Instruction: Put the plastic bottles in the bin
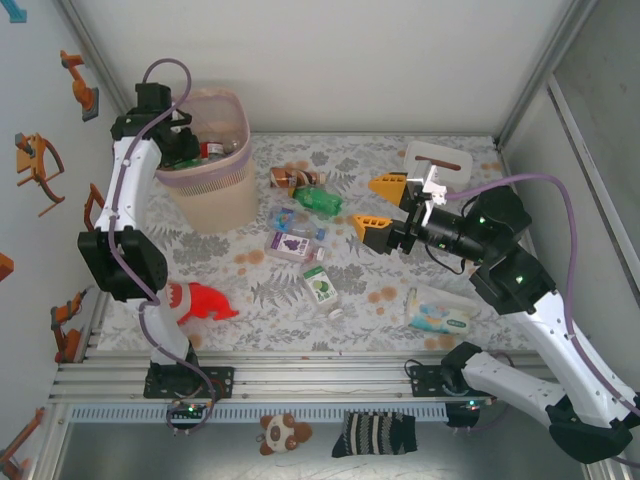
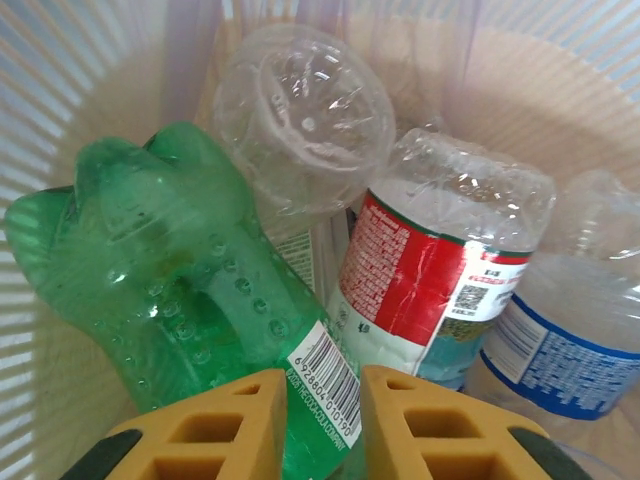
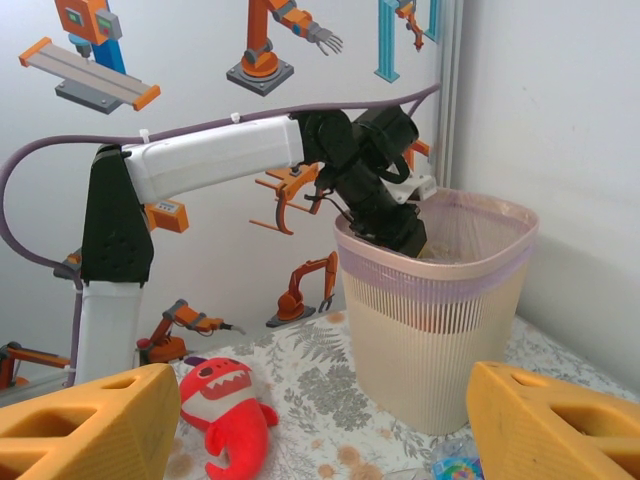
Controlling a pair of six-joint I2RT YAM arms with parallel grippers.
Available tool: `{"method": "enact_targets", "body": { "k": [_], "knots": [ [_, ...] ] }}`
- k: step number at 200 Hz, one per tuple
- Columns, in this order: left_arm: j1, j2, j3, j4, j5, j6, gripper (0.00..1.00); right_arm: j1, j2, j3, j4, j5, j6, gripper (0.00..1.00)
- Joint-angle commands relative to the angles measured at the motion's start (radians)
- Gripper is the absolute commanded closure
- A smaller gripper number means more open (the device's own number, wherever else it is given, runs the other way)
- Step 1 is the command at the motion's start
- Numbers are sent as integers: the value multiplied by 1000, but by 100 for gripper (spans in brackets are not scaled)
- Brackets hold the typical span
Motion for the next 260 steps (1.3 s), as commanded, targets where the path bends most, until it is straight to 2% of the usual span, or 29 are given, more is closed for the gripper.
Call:
{"method": "enact_targets", "body": {
  "k": [1, 49, 84, 115, 167, 206, 260],
  "knots": [
    [6, 5, -65, -45, 55, -16, 76, 6, -10, 3, 26, 1, 16, 26],
    [9, -70, -70, 19, 114, -31, 75, 6, 5, 29, -46, 105, 8, 26],
    [11, -168, -71, 81, 149, -45, 64, 6, 48, 60, -139, 258, -2, 27],
    [11, -234, -73, 93, 183, -52, 61, 6, 137, 100, -224, 305, -92, 29],
    [11, -365, -115, 110, 245, -62, 61, 1, 368, 207, -321, 291, -324, 29],
    [11, -495, -237, 168, 341, -75, 57, -28, 583, 292, -368, 252, -493, 31],
    [11, -661, -452, 235, 465, -123, 51, -107, 873, 427, -359, 226, -618, 30]
  ]
}}
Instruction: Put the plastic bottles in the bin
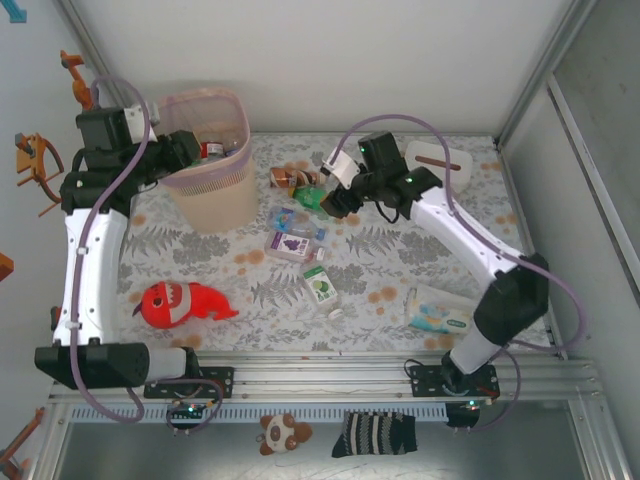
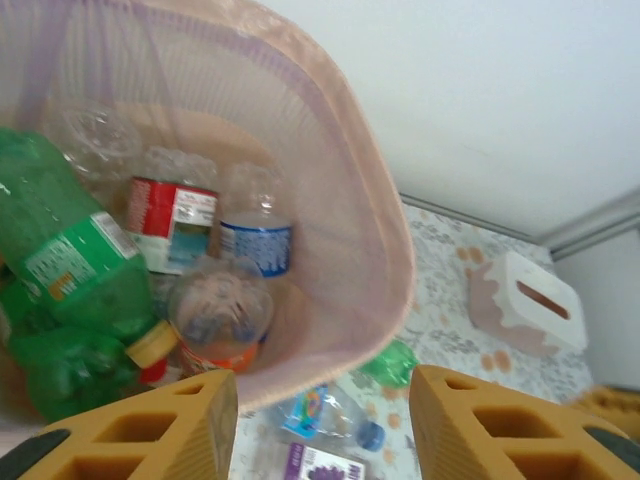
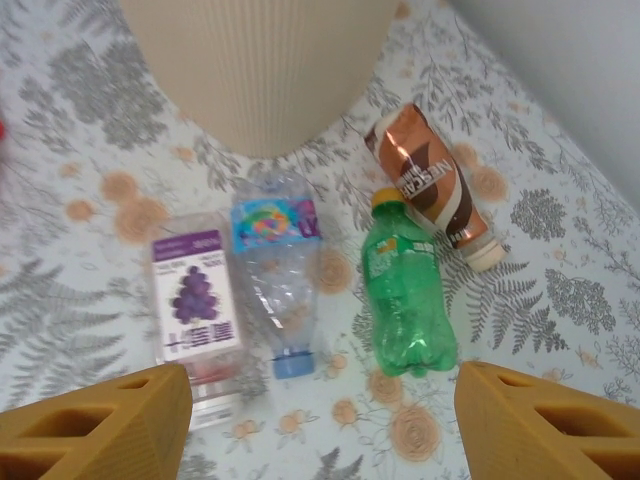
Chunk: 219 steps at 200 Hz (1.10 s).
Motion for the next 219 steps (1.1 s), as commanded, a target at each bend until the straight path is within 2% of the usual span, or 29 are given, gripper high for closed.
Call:
{"method": "enact_targets", "body": {
  "k": [1, 37, 112, 162, 219],
  "knots": [
    [-1, -56, -71, 42, 98, -35, 51, -30, 90, 73, -3, -19, -109, 30],
    [-4, -139, -195, 63, 153, -89, 51, -77, 263, 154, 30, -37, -154, 27],
    [-14, -207, -286, 43, 148, -138, 50, -124, 545, 293, 115, -82, -127, 19],
    [-30, -208, -316, 41, 137, -156, 50, -129, 668, 355, 107, -149, -73, 19],
    [-53, -186, -317, 40, 126, -156, 50, -127, 715, 381, 71, -157, -60, 28]
  ]
}}
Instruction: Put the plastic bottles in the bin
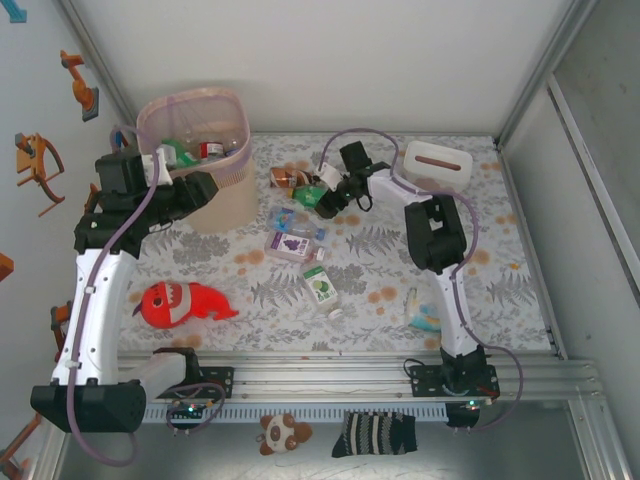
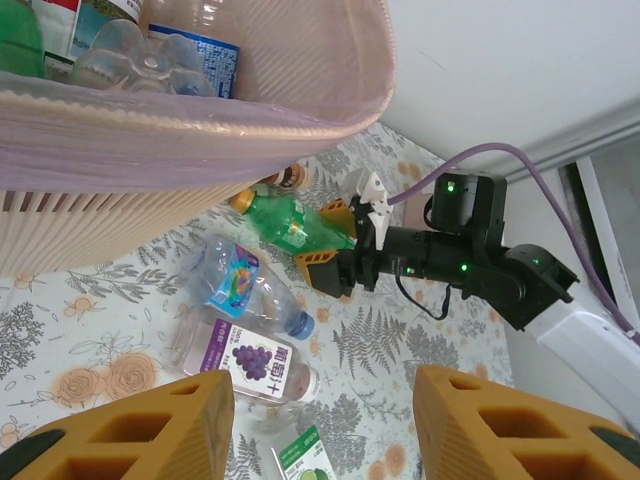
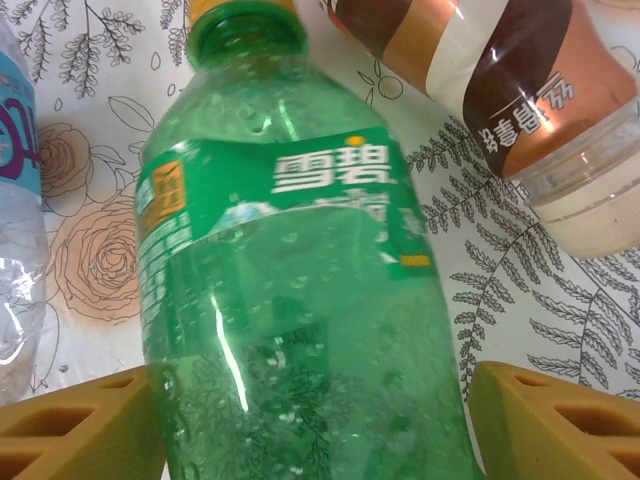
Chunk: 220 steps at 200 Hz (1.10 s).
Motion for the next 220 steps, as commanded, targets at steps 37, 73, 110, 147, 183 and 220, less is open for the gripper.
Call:
{"method": "enact_targets", "body": {
  "k": [37, 73, 110, 147, 183, 220],
  "knots": [
    [-29, 13, -12, 9, 1, -12, 50, -4, -38, -15, -3, -63, 17, 37],
    [-34, 3, -14, 16, -2, -16, 50, -4, -100, -70, -3, -77, 17, 44],
    [-44, -17, -22, 39, -1, -35, 50, -4, -207, -169, 11, -70, 19, 48],
    [-60, -44, -46, 98, 2, -71, 50, -3, -348, -297, 50, -32, 39, 49],
    [-84, -53, -58, 165, 20, -102, 49, -4, -505, -413, 84, -29, 76, 50],
    [-109, -61, -73, 257, 68, -116, 45, 1, -670, -505, 147, -72, 164, 52]
  ]
}}
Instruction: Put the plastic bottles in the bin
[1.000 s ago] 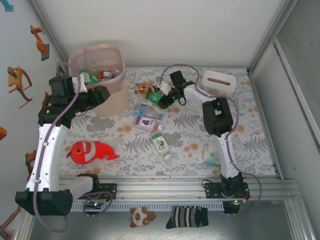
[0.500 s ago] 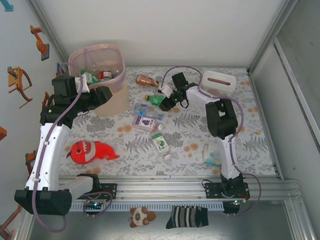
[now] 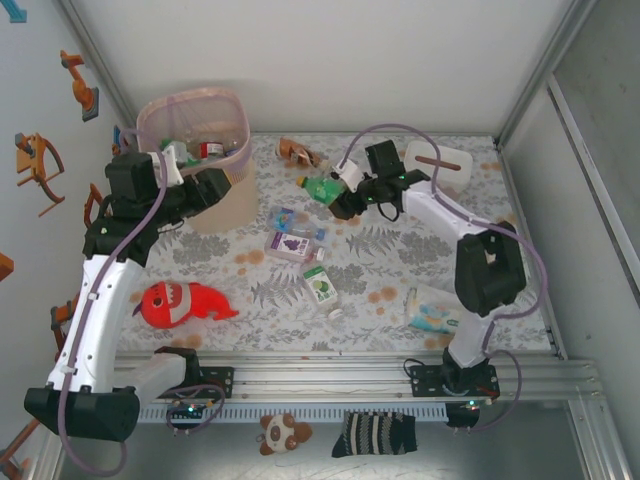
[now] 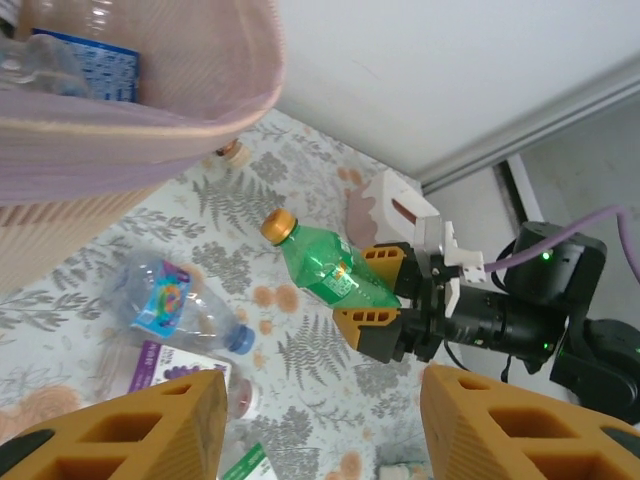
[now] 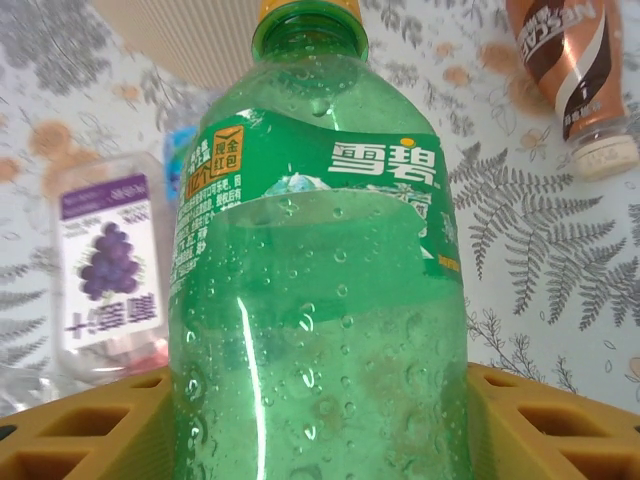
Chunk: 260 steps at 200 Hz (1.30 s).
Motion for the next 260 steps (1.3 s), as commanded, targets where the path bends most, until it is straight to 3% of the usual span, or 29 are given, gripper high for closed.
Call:
{"method": "enact_targets", "body": {
  "k": [1, 77, 151, 207, 260],
  "knots": [
    [-14, -25, -22, 103, 53, -27, 45, 1, -101, -44, 72, -34, 81, 52],
    [-75, -62, -93, 367, 140, -55, 38, 77, -377, -161, 212, -80, 246, 52],
    [-263, -73, -113, 643, 193, -6, 22, 156, -585, -226, 424, -103, 417, 52],
    [-413, -25, -63, 766, 216, 55, 18, 191, -665, -253, 587, -165, 542, 52],
    [-485, 29, -15, 867, 219, 78, 18, 241, -678, -226, 562, -235, 561, 52]
  ]
}}
